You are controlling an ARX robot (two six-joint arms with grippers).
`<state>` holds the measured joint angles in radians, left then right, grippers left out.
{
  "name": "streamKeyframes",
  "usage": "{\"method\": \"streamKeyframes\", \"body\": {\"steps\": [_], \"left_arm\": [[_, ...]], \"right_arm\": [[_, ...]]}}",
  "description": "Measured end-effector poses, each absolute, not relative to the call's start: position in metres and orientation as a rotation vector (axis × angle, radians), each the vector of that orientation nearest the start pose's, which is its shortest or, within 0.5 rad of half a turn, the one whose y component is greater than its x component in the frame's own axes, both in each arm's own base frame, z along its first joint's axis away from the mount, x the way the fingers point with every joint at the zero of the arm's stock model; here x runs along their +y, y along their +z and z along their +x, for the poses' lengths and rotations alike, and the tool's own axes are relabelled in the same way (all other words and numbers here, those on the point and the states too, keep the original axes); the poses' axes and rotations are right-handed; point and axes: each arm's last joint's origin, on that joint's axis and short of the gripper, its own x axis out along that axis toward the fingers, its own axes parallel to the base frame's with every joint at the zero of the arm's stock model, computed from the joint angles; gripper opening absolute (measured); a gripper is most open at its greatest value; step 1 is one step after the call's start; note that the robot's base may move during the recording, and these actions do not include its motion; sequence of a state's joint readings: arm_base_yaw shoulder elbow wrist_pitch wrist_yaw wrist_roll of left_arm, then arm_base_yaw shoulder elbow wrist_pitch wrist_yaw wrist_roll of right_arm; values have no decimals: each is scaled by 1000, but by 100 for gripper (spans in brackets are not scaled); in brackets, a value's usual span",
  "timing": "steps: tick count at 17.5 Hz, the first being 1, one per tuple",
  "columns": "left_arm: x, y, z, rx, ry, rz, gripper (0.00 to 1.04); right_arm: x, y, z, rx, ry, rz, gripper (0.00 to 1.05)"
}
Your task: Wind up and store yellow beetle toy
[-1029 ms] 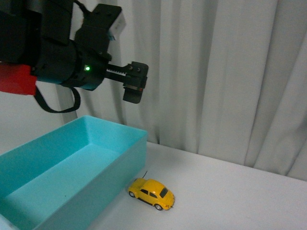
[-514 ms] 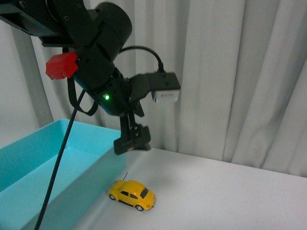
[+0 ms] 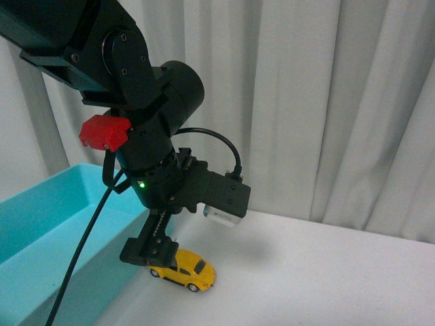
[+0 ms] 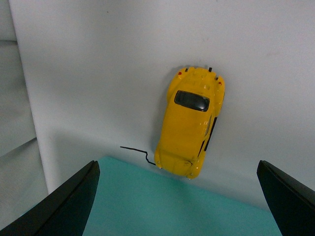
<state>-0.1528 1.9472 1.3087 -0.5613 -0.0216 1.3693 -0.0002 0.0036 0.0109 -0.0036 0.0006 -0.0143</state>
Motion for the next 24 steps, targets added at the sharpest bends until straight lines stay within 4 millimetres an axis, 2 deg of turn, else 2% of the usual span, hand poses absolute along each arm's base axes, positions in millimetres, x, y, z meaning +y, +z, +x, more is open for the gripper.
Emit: {"method": "streamKeyframes", "body": {"steps": [5, 11, 16, 18, 19, 20, 22, 24], "left_arm": [[-60, 137, 386, 952, -967, 1365, 98], [-63, 111, 391, 978, -994, 1373, 98], [-60, 99, 396, 999, -989, 1375, 97], [-58, 95, 399, 1015, -973, 1382, 75], [-57, 93, 400, 1022, -965, 1380, 59], [-57, 93, 401, 1023, -967, 1379, 50], [-58, 95, 402, 1022, -967, 1380, 40], [-65, 97, 401, 1007, -1008, 1364, 40]], "right_arm": [[0, 167, 97, -4, -1, -14, 98], [0, 167, 97, -4, -1, -15, 98], [0, 167, 97, -3, -1, -14, 98], [0, 167, 97, -3, -1, -14, 98], [0, 167, 97, -3, -1, -14, 98], [0, 167, 97, -4, -1, -14, 98], [0, 167, 97, -4, -1, -15, 98], [0, 167, 97, -3, -1, -14, 98]]}}
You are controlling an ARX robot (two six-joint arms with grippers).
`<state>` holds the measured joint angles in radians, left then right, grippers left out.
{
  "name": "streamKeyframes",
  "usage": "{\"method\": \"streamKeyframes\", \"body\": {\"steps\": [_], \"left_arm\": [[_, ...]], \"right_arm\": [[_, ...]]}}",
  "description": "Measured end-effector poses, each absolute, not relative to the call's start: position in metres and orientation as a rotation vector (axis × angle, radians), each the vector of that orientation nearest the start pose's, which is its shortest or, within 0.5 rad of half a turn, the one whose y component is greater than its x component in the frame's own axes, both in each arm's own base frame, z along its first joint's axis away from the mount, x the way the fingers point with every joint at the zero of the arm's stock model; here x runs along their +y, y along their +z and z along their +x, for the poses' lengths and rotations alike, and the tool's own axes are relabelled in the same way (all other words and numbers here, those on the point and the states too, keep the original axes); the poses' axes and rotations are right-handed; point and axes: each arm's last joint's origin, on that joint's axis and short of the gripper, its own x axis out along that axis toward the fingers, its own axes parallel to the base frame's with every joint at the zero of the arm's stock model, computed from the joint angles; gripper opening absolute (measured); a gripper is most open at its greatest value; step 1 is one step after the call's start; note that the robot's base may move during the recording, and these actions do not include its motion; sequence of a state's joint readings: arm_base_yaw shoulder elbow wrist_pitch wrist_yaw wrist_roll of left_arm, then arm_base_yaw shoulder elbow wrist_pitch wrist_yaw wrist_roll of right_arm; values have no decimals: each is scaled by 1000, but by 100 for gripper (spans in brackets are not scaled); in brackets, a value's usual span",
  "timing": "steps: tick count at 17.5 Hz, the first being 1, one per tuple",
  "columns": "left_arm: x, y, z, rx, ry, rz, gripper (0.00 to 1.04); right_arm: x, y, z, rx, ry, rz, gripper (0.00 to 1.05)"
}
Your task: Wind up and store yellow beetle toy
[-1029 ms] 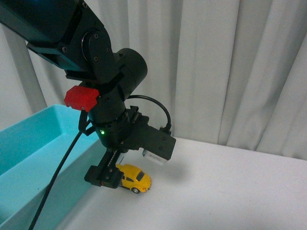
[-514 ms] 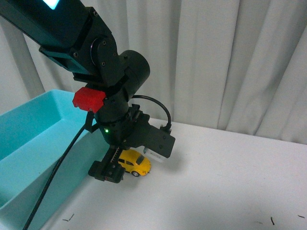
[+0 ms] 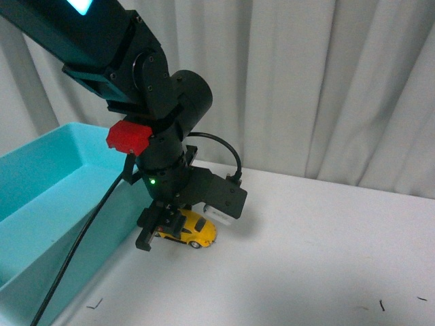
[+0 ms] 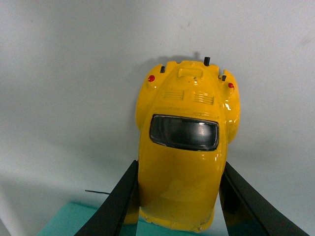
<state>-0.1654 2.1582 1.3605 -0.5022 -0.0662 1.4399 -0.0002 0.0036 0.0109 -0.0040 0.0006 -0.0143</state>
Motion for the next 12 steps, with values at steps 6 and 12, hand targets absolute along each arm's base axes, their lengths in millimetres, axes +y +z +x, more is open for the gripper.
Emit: {"method": "streamKeyframes", "body": {"steps": [6, 12], "left_arm": [[-100, 165, 387, 744, -1113, 994, 40], [-15, 280, 376, 457, -763, 632, 39]], "right_arm": [[0, 167, 97, -3, -1, -14, 98], [0, 167, 97, -4, -1, -14, 98]]}}
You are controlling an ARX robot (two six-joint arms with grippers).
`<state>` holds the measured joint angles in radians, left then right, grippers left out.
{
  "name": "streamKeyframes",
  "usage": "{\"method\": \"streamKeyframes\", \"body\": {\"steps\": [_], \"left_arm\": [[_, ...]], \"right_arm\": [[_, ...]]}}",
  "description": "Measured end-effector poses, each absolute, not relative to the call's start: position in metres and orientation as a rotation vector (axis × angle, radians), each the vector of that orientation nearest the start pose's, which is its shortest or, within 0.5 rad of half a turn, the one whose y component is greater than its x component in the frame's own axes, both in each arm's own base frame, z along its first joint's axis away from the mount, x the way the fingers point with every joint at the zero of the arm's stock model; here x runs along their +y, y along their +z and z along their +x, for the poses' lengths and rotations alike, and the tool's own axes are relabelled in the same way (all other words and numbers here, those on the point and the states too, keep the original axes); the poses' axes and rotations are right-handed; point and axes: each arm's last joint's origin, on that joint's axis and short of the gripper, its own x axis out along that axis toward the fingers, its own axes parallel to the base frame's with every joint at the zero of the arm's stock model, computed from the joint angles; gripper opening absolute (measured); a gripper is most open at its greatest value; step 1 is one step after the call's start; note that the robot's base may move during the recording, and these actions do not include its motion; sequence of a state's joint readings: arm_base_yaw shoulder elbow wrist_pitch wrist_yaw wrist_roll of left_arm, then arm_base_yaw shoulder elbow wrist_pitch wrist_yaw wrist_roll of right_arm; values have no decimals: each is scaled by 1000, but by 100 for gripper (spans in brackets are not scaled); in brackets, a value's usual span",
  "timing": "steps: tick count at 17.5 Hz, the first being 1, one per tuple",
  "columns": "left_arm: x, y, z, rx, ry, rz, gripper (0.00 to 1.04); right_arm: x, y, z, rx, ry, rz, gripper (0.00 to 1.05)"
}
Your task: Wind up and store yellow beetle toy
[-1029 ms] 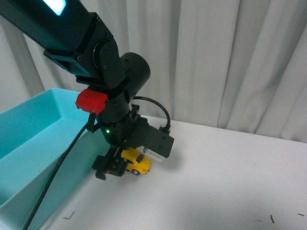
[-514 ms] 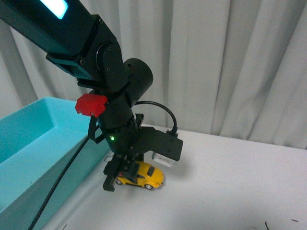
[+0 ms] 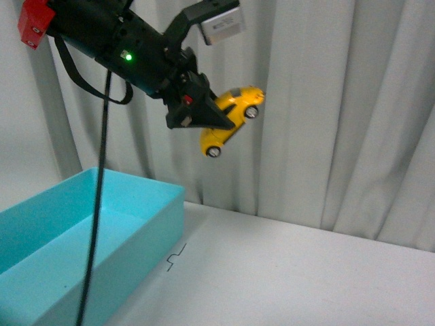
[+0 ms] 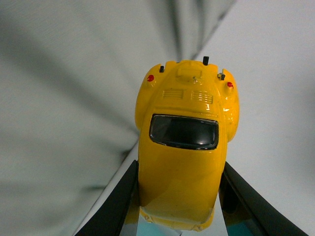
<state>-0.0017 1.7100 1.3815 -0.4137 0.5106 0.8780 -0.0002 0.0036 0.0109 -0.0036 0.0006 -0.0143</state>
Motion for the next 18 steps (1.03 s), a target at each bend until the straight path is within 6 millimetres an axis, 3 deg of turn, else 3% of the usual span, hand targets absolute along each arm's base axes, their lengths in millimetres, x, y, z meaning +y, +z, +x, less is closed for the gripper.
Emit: {"method": "streamKeyframes", "body": {"steps": [1, 3, 6, 9, 12, 18], "left_arm": [[14, 279, 377, 531, -621, 574, 39], [53, 265, 377, 684, -430, 480, 39], [90, 243, 371, 852, -212, 372, 39], [101, 221, 364, 966, -61, 248, 39], [111, 181, 359, 1103, 50, 183, 39], [126, 138, 366, 1157, 144, 165, 38]], "right_arm": [[0, 167, 97, -4, -1, -15, 98], [0, 167, 97, -3, -1, -14, 98], [0, 167, 97, -4, 0, -14, 98], [0, 167, 97, -3, -1, -14, 98], [0, 167, 97, -4, -1, -14, 98], [0, 167, 97, -3, -1, -15, 98]]}}
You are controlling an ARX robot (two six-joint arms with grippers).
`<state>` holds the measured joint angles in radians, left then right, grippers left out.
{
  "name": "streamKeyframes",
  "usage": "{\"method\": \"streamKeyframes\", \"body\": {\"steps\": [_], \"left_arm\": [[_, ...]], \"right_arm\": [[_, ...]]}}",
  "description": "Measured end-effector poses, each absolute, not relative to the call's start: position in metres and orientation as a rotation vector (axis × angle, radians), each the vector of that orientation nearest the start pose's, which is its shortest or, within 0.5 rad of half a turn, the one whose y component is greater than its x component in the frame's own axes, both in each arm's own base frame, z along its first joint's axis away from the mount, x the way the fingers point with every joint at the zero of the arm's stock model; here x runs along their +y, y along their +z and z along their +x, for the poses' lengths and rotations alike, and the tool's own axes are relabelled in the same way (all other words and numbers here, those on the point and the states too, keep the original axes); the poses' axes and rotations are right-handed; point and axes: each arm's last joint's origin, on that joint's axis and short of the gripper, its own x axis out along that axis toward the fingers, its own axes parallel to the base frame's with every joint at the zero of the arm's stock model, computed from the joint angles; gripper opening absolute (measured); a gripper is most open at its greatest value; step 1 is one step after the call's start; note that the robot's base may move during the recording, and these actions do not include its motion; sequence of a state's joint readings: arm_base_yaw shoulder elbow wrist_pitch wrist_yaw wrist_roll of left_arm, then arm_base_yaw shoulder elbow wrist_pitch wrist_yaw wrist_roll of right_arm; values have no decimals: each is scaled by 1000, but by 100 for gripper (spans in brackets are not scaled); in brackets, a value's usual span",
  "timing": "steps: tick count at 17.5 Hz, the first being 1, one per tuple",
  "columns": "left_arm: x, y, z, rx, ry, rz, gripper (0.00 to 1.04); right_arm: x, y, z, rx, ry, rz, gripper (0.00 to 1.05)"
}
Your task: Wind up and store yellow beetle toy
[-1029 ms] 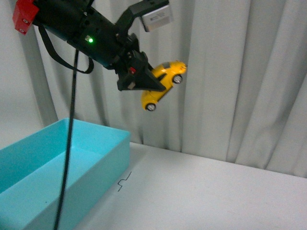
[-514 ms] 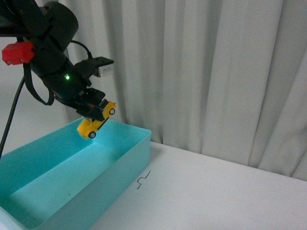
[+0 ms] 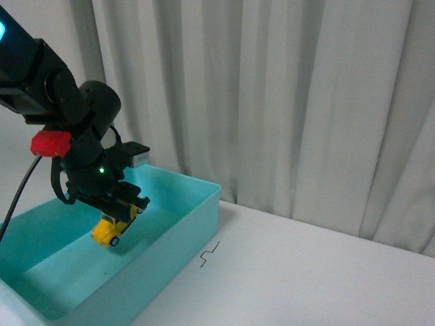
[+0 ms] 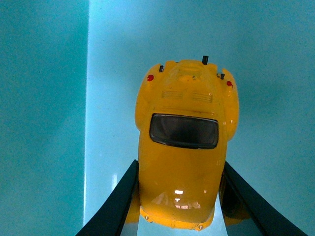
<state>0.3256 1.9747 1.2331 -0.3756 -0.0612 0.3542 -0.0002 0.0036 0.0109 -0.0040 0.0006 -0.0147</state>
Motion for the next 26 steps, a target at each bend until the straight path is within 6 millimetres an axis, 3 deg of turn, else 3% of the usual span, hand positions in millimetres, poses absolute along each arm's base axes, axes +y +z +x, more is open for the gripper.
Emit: {"method": "streamKeyframes", "body": {"steps": [4, 9, 15, 18, 22, 26], "left_arm": [[124, 106, 368, 1217, 126, 203, 38], [122, 98, 372, 1232, 112, 295, 38], [120, 90, 371, 1248, 73, 288, 98], [117, 117, 373, 1149, 44, 247, 98], [112, 193, 366, 861, 20, 258, 98], [92, 249, 313, 649, -34, 268, 98]], "right_arm": [[0, 167, 97, -3, -1, -15, 98], [0, 167, 97, -4, -1, -14, 98], [0, 167, 97, -4, -1, -14, 98], [0, 167, 97, -4, -1, -15, 98], [0, 167, 97, -4, -1, -14, 98], [0, 167, 97, -3, 0, -14, 98]]}}
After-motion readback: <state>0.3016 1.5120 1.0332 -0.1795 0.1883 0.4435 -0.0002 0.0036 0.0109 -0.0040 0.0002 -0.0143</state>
